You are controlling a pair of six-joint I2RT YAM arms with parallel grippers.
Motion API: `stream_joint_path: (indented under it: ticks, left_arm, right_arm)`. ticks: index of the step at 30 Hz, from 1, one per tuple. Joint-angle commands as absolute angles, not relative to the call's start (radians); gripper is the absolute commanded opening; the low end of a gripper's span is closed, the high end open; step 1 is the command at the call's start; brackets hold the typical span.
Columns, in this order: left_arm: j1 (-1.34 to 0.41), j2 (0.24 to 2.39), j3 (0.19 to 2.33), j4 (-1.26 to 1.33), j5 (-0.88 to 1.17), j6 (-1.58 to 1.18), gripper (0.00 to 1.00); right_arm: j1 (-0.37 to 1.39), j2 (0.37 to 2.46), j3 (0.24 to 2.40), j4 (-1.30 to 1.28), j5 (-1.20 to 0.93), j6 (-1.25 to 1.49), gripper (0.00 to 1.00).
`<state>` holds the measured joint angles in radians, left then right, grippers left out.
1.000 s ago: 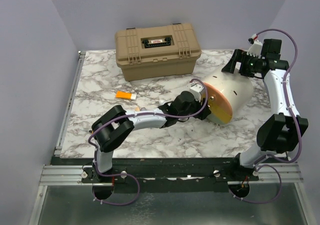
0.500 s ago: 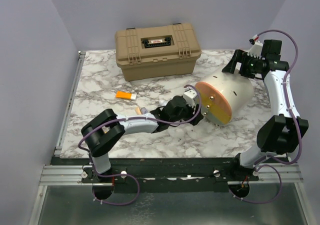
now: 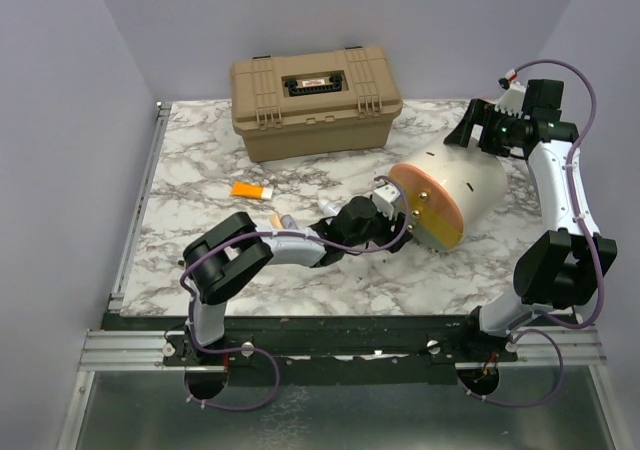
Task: Organize the makeup
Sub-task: Open the drawer in the storage box.
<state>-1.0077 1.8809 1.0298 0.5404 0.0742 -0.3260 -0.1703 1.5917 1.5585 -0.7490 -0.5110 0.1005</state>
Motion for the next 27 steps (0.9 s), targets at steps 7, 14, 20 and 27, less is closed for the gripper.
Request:
stream_joint_path:
  ticks: [7, 14, 20, 27]
  left_arm:
    - [-1.008, 1.986, 1.042, 0.725, 0.141, -0.284, 0.59]
    - [-1.009, 2.008, 1.040, 0.768, 0.098, -0.291, 0.56]
    - [-1.008, 2.046, 1.069, 0.775, 0.123, -0.325, 0.53]
    - [-1.008, 2.055, 1.072, 0.778, 0.089, -0.319, 0.49]
  right_arm:
    - [-0.156, 1.586, 1.569, -0.823, -0.521, 0.108, 0.95]
    - [-0.156, 1.585, 1.575, -0.827, -0.513, 0.107, 0.95]
    - [-0.156, 1.584, 1.576, -0.829, -0.514, 0.108, 0.95]
    - [-0.156, 1.580, 1.562, -0.825, -0.519, 0.108, 0.95]
